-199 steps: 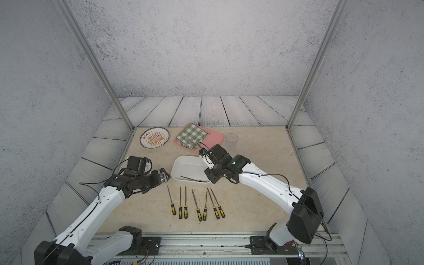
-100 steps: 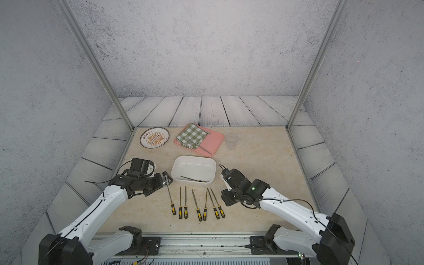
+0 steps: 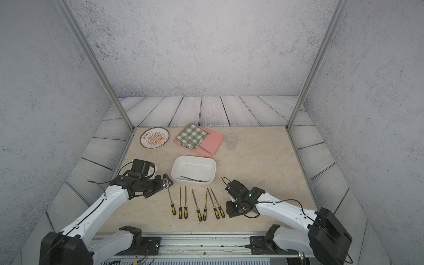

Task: Put the file tool into the storage box
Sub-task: Pick up the file tool from the center of the board.

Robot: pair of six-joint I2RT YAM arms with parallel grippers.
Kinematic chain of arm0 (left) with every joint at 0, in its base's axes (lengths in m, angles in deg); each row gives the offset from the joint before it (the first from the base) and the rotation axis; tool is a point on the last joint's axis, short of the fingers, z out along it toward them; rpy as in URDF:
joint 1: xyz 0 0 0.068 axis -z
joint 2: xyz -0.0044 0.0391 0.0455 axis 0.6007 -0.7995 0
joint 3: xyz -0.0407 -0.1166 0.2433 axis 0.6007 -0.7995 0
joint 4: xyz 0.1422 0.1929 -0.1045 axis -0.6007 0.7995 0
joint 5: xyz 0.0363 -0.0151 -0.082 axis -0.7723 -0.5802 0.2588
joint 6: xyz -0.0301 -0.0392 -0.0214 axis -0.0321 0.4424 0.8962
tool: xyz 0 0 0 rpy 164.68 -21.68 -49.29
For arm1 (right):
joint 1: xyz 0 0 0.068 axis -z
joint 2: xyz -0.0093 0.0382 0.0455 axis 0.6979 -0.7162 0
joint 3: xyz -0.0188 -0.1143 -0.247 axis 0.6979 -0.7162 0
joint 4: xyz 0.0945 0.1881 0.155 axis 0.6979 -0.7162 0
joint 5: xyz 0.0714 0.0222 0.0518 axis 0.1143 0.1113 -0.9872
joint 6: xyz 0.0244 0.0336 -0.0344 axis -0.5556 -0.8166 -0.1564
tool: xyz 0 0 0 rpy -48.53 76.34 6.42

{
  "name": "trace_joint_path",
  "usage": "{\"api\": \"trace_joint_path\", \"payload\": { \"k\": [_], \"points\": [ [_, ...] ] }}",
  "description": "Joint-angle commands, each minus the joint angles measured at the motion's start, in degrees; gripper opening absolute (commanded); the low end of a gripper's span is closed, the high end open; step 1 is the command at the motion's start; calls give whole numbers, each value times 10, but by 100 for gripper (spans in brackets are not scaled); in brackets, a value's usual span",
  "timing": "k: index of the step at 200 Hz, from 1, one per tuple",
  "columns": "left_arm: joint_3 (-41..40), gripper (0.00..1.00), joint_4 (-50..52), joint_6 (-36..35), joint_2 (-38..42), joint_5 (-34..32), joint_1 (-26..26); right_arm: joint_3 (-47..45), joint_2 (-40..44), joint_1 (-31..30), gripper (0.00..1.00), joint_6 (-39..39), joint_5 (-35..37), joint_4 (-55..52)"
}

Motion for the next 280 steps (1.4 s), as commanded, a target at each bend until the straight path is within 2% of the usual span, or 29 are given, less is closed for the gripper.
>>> {"api": "trace_joint_path", "payload": {
  "k": [1, 47, 114, 195, 280],
  "points": [
    [3, 99, 9, -10, 1, -4, -3, -5, -7, -3, 47, -21, -26, 30],
    [-1, 99, 13, -1, 14, -2, -2, 2, -40, -9, 47, -5, -49, 44],
    [-3, 99, 13, 12, 16, 0, -2, 36, -83, -23, 49, 11, -37, 34],
    [0, 99, 3, 20, 7, 6, -2, 83, -151, -43, 53, 22, -6, 10],
    [-2, 99, 4, 15, 10, 7, -2, 113, -205, -50, 49, 0, 58, -32]
  ]
}}
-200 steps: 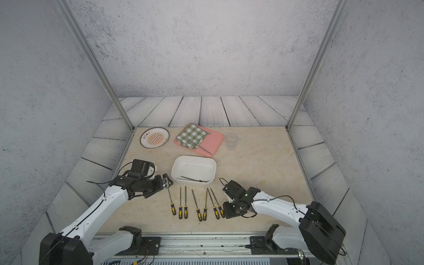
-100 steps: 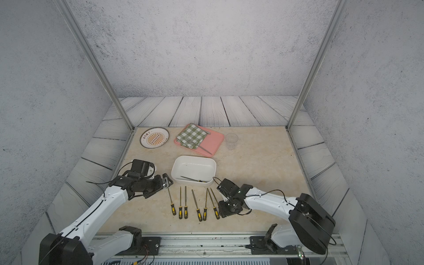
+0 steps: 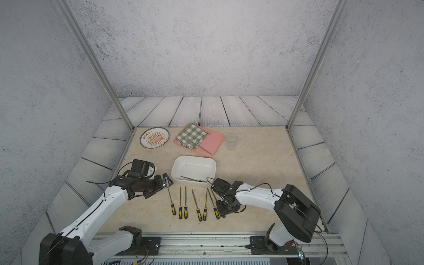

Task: Put the file tool into the storage box
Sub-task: Pick up the file tool from the center of the board, then place the file tool in the storage box.

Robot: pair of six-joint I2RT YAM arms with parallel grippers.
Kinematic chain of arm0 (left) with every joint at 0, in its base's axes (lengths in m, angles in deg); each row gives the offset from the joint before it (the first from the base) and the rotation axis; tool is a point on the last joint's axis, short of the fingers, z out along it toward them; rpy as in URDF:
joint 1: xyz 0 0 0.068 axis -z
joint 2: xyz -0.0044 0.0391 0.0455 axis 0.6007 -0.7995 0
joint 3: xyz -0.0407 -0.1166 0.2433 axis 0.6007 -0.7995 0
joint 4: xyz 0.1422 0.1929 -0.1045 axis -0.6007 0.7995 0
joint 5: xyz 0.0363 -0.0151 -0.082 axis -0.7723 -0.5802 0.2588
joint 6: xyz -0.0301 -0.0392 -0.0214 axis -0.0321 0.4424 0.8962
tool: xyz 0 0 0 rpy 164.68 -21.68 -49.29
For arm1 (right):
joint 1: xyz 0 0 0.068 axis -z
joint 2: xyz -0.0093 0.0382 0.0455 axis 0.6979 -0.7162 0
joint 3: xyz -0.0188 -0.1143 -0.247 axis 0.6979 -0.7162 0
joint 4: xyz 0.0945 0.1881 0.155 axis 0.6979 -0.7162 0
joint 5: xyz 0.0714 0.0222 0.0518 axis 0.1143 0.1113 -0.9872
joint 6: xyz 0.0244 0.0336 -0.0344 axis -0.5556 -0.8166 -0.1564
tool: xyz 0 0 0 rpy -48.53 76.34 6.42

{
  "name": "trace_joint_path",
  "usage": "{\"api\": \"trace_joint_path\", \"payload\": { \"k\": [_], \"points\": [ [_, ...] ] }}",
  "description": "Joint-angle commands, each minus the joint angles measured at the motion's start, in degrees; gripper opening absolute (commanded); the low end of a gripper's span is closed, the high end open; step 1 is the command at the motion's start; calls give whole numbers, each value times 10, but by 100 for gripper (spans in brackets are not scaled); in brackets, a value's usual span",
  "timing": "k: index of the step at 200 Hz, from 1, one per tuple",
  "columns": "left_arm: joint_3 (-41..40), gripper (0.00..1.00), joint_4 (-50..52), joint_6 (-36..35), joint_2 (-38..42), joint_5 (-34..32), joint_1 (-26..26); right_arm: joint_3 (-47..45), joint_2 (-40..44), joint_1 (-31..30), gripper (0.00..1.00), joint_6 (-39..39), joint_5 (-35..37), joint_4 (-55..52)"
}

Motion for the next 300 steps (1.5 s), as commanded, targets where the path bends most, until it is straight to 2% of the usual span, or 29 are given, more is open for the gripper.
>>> {"api": "trace_joint_path", "payload": {
  "k": [1, 85, 136, 168, 229, 300],
  "points": [
    [-3, 99, 4, -4, 1, 2, -2, 9, -8, -3, 48, -10, 30, -28],
    [14, 99, 3, -3, -9, 7, -2, 15, -30, -10, 42, -14, 44, -31],
    [36, 99, 24, -3, 4, -11, -2, -2, 8, -12, 21, -6, 59, -30],
    [47, 99, 33, 1, 18, -19, -2, -13, 52, -13, 14, 5, 68, -45],
    [65, 99, 21, 16, 27, -28, -2, 29, 147, -13, 13, 48, 126, -128],
    [105, 99, 10, 8, -6, -20, -2, 159, 209, -11, 15, 176, 162, -157]
  ]
}}
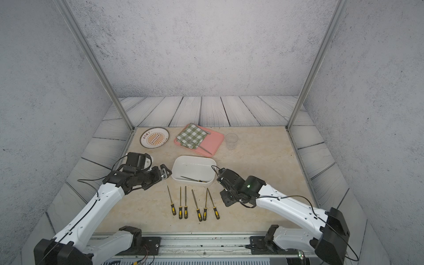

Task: Put the file tool into the storage box
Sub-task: Place the file tool in the storage box.

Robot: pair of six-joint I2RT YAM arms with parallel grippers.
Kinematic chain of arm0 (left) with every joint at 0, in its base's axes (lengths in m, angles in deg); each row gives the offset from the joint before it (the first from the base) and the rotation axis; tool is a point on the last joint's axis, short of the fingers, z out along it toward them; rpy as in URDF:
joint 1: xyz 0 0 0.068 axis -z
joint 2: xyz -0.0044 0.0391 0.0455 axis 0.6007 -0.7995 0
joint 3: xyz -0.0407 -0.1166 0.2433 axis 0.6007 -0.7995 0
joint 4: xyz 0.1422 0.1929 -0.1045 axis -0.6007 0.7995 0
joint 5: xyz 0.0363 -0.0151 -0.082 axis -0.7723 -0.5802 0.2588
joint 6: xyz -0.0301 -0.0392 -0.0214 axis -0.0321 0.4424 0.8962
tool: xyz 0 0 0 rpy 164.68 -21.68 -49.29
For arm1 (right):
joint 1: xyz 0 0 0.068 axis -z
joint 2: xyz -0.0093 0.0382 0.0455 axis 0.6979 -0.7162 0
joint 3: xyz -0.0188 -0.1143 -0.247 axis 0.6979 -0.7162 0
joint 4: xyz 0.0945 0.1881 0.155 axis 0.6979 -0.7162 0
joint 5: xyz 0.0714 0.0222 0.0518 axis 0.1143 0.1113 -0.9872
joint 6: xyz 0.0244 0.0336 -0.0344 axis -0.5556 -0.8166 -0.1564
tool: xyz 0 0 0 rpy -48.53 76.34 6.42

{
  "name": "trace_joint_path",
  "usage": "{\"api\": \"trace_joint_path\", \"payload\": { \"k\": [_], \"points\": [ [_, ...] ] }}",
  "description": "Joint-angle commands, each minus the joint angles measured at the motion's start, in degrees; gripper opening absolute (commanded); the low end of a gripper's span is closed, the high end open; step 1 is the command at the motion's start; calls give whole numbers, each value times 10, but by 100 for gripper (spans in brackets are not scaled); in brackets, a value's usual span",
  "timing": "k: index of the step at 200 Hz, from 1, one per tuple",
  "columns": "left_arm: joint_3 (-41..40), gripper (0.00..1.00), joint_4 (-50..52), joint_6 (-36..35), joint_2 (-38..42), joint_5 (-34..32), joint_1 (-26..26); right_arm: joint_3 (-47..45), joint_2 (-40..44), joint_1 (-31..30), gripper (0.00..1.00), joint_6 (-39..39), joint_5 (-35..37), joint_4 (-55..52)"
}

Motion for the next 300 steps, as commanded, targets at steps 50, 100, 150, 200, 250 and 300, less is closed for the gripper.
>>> {"api": "trace_joint_path", "payload": {
  "k": [50, 100, 150, 200, 250, 300],
  "points": [
    [40, 99, -5, -23, -20, -5, -2, 87, -29, 27, 16, 162, -67, 49],
    [44, 98, -11, -29, -24, -23, -4, 181, -159, 58, 15, 233, -177, 69],
    [57, 98, -11, -30, -62, -13, -10, 330, -340, 60, 14, 330, -173, 9],
    [42, 98, -20, -19, -72, -1, -33, 394, -453, 60, 12, 386, -96, 11],
    [88, 98, -39, -35, -154, 23, -48, 383, -484, 60, 12, 401, -73, 27],
    [161, 99, -5, -45, -244, 74, -58, 345, -489, 60, 12, 445, -36, 50]
  ]
}}
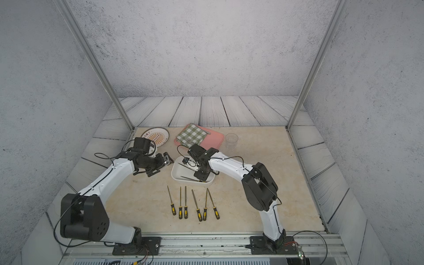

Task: Put the file tool into the storage box
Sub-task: Place the file tool in the storage box.

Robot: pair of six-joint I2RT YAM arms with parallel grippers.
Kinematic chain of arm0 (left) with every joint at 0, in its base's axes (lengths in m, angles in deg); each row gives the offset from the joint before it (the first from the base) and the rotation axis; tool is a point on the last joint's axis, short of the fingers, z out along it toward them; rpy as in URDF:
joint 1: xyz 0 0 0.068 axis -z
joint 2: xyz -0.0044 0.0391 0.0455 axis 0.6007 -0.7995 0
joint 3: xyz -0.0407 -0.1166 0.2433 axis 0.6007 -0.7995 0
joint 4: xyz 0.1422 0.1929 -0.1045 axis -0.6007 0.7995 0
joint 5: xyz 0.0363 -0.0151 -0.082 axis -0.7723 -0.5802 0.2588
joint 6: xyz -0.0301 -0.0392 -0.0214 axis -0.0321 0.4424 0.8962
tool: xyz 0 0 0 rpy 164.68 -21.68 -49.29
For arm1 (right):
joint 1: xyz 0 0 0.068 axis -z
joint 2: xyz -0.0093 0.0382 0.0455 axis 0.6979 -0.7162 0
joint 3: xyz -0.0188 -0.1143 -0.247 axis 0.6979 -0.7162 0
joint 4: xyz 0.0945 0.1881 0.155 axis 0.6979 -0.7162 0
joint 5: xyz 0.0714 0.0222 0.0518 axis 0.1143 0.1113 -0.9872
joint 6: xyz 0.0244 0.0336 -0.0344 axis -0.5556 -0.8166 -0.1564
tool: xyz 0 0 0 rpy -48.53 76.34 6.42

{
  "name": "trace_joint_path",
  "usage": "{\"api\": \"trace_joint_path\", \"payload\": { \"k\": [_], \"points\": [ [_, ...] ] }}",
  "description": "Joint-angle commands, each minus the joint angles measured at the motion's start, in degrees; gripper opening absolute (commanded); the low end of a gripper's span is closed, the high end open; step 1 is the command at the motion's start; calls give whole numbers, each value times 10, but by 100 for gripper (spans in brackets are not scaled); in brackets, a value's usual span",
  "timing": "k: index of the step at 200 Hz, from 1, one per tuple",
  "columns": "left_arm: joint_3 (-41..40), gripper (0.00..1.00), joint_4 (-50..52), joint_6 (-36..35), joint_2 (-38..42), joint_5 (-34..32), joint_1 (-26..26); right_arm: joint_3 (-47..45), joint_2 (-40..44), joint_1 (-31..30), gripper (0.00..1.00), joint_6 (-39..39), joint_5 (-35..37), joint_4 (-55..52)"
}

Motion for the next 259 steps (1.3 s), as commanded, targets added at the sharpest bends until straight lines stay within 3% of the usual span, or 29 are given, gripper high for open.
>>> {"api": "trace_joint_path", "payload": {
  "k": [1, 93, 113, 132, 162, 218, 259],
  "points": [
    [20, 99, 17, -9, -13, 29, -4, -14, -6, 1, 12, 30, 26, 6],
    [-2, 99, 14, 6, -1, 24, -3, 2, -45, 1, 20, 44, -17, 10],
    [-7, 99, 13, 7, 7, 22, -3, 21, -61, 0, 28, 38, -23, -5],
    [-6, 99, 17, 7, 8, 22, -4, 33, -65, 0, 43, 29, -31, -13],
    [-5, 99, 18, 9, 9, 24, -4, 47, -60, 0, 48, 10, -24, -22],
    [13, 100, 53, 3, 36, 18, -4, 53, 29, 1, 48, -67, -11, -17],
    [-14, 100, 76, -3, 101, 7, -4, -43, 155, 1, 48, -175, -28, 18]
  ]
}}
